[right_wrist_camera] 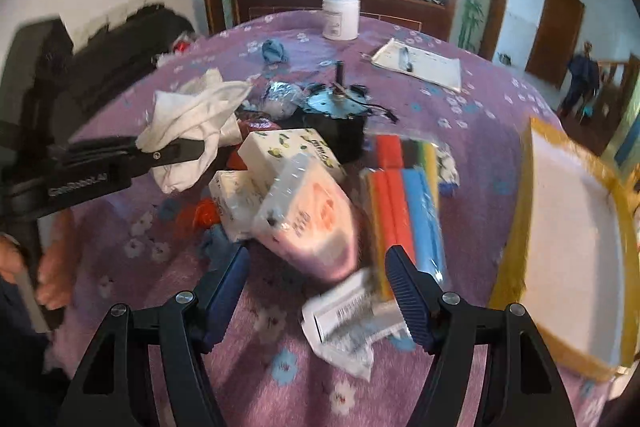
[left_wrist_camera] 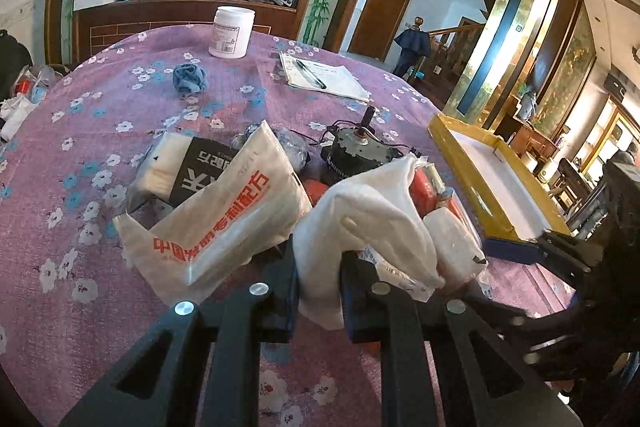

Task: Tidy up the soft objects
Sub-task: 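Carry white tissue into tray with left tool while right tool carries pink tissue pack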

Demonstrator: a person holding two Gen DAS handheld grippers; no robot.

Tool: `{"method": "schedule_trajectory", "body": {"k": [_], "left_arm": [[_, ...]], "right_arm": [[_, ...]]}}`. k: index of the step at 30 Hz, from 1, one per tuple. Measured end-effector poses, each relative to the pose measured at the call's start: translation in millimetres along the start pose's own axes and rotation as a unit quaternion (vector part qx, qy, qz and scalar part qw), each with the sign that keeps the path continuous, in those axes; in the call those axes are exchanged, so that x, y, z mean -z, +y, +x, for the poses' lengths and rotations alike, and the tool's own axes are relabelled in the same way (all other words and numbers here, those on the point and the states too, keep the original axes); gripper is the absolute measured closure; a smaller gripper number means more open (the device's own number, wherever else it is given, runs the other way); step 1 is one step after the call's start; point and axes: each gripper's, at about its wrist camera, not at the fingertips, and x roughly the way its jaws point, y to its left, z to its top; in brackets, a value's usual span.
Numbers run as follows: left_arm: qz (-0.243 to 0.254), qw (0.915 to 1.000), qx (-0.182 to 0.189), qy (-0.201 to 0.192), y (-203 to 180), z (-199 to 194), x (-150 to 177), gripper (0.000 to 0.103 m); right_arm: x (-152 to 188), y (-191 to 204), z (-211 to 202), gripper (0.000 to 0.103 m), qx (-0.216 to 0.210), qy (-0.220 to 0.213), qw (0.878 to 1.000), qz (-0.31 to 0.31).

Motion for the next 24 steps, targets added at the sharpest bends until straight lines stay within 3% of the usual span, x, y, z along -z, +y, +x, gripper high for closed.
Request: {"method": "schedule_trajectory", "body": {"k": [2,4,6,13,18,24], "left_arm": [[0.008,1.0000,-0.003,-0.003,-3.7,-1.0,0.5,0.087],[0.016,0.9998,-0.011,-0.009,-8.0,-3.8,2.8,0.087],[0.019,0.9997,-0.011,-0.014,-10.6,-6.6,3.7,0.087],[0.032,0.9991,-0.011,-0.024,-15.6,-10.6,4.0,0.087],[0.033,0.9992,-0.010,-0.018,-24.7,-12.3,4.5,0.087],[0.052,0.9984,0.017,-0.013,-62.2,-19.9,-9.1,0.087]], "right_arm": [[-3.9,4.9,9.3,0.032,0.029,0.000,0.999,-0.014],[-6.2,5.9,12.7,0.078,0.044,-0.001,0.999,-0.014],[-6.0,0.3,6.0,0.079,0.044,-0.013,0.999,0.015],[-0.9,-32.8,-35.2,0.080,-0.036,-0.083,0.990,0.105],[3.4,-56.1,-46.4,0.080,-0.052,-0.093,0.984,0.143],[2.2,-93.4,-73.3,0.080,-0.047,-0.133,0.973,0.185]]}}
